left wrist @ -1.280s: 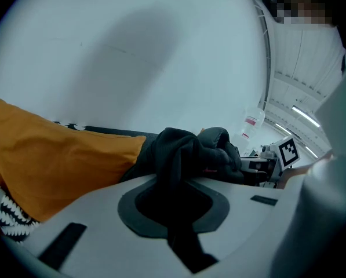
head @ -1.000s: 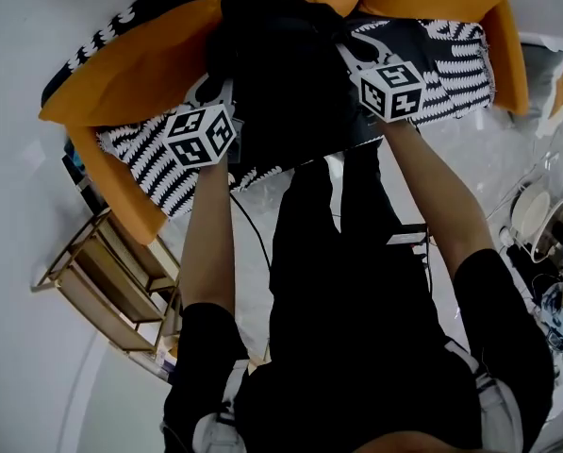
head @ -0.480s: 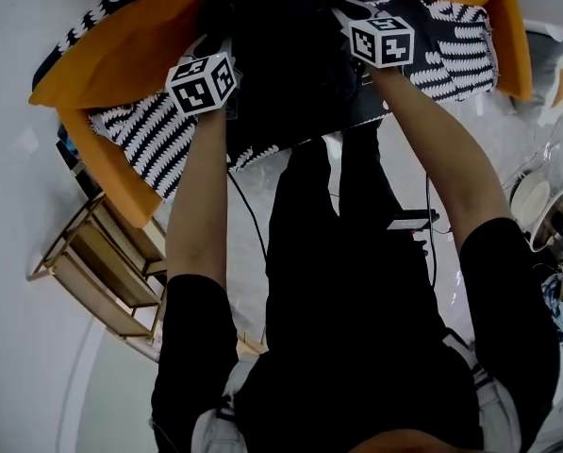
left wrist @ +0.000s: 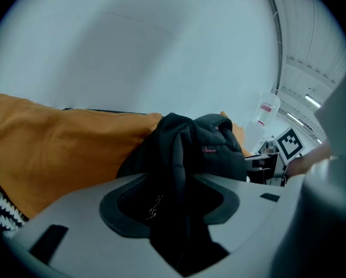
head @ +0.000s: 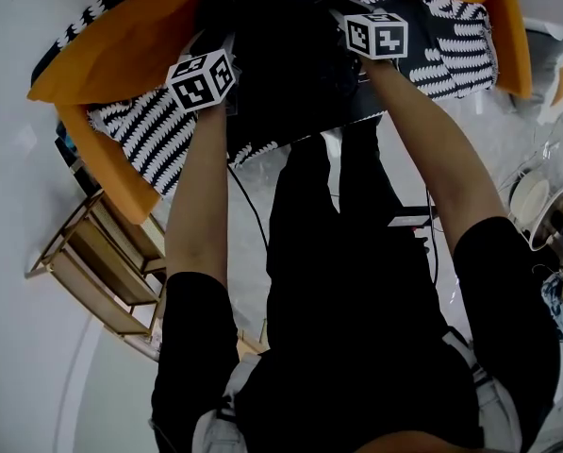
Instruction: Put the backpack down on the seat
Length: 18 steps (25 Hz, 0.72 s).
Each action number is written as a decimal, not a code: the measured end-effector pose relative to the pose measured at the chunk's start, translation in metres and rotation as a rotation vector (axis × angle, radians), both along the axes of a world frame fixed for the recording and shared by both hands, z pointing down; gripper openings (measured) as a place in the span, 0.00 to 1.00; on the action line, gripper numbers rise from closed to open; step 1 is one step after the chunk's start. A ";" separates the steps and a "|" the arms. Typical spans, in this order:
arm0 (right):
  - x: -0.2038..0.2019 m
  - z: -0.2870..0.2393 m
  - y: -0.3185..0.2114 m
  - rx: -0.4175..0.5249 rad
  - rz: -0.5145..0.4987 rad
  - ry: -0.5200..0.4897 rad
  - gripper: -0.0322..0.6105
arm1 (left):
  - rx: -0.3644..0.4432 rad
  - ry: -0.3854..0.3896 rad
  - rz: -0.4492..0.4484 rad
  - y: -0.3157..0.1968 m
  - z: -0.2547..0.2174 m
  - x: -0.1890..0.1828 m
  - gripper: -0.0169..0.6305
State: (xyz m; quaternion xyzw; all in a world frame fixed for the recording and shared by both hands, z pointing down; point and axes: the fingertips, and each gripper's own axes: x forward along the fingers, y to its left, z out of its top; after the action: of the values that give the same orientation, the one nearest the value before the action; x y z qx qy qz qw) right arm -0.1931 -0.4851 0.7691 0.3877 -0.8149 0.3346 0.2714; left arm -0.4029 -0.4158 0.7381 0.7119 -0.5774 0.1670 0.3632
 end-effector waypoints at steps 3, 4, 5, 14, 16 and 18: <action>0.006 -0.002 0.011 0.004 -0.023 0.012 0.28 | -0.020 0.008 -0.003 0.020 0.006 0.000 0.32; 0.009 -0.003 0.016 0.002 -0.027 0.013 0.28 | -0.027 0.010 -0.007 0.027 0.007 0.000 0.32; 0.013 -0.006 0.021 0.002 -0.028 0.015 0.28 | -0.032 0.013 -0.011 0.034 0.008 0.001 0.32; 0.075 -0.014 0.102 -0.040 -0.023 0.021 0.23 | -0.024 0.132 -0.019 0.110 -0.009 0.046 0.30; 0.092 -0.017 0.121 -0.058 0.000 0.019 0.21 | -0.027 0.159 -0.022 0.127 -0.014 0.060 0.29; 0.105 -0.024 0.141 -0.063 0.011 0.019 0.18 | -0.030 0.169 -0.014 0.144 -0.020 0.074 0.26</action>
State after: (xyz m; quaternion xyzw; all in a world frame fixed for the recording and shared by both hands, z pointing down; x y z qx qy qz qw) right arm -0.0885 -0.3442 0.7450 0.3866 -0.7992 0.3578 0.2895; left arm -0.3290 -0.2721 0.7185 0.7139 -0.5472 0.1124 0.4222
